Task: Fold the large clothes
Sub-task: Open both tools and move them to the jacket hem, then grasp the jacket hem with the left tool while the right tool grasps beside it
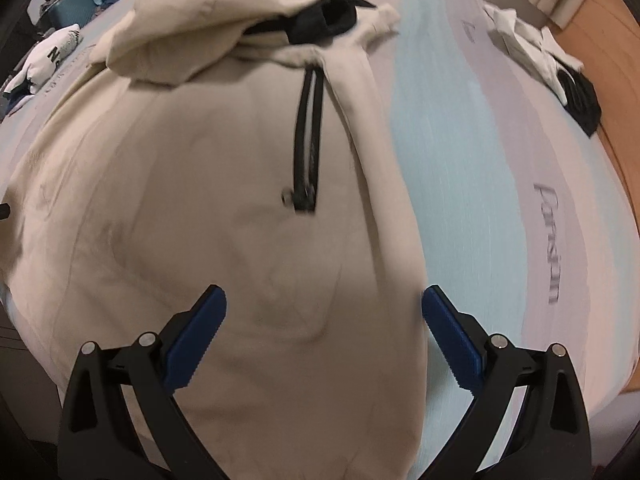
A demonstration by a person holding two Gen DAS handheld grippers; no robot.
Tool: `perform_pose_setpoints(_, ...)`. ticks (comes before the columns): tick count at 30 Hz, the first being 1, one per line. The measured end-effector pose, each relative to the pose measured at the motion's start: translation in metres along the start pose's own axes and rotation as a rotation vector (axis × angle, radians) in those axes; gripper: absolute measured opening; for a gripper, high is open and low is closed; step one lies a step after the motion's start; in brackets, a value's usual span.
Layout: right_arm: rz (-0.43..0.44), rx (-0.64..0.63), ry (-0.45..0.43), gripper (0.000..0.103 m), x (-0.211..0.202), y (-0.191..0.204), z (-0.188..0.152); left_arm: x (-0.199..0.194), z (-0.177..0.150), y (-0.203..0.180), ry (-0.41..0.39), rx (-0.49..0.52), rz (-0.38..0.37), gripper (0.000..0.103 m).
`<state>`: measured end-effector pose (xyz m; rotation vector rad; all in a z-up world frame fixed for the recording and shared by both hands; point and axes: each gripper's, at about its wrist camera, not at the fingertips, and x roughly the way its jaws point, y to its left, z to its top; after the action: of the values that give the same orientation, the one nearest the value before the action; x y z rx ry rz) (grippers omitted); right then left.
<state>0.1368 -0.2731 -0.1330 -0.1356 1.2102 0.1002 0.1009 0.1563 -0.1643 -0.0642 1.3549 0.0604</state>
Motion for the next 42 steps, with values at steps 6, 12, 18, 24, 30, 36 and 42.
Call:
perform_pose_setpoints(6, -0.016, 0.018, 0.064, 0.094, 0.005, -0.003, -0.024, 0.01, -0.016, 0.011, 0.052, 0.017, -0.093, 0.097)
perform_pose_setpoints(12, -0.018, 0.073, 0.14, 0.094, 0.012, -0.004, -0.046, 0.02, -0.031, 0.015, 0.101, 0.065, -0.098, 0.097)
perform_pose_setpoints(18, 0.034, 0.141, 0.203, 0.091, 0.018, -0.004, -0.06, 0.021, -0.037, 0.02, 0.125, 0.044, -0.14, 0.097)
perform_pose_setpoints(24, 0.024, 0.139, 0.238, 0.075, 0.014, -0.011, -0.064, 0.014, -0.043, -0.007, 0.133, 0.115, -0.161, 0.095)
perform_pose_setpoints(30, 0.052, 0.255, 0.274, 0.077, 0.014, -0.039, -0.078, 0.027, -0.044, -0.002, 0.16, 0.045, -0.105, 0.096)
perform_pose_setpoints(36, 0.108, 0.237, 0.259, 0.066, 0.008, -0.037, -0.076, 0.016, -0.033, -0.002, 0.156, 0.062, -0.126, 0.095)
perform_pose_setpoints(42, 0.096, 0.243, 0.246, 0.062, 0.005, -0.027, -0.077, 0.003, -0.026, 0.0, 0.131, 0.028, -0.185, 0.092)
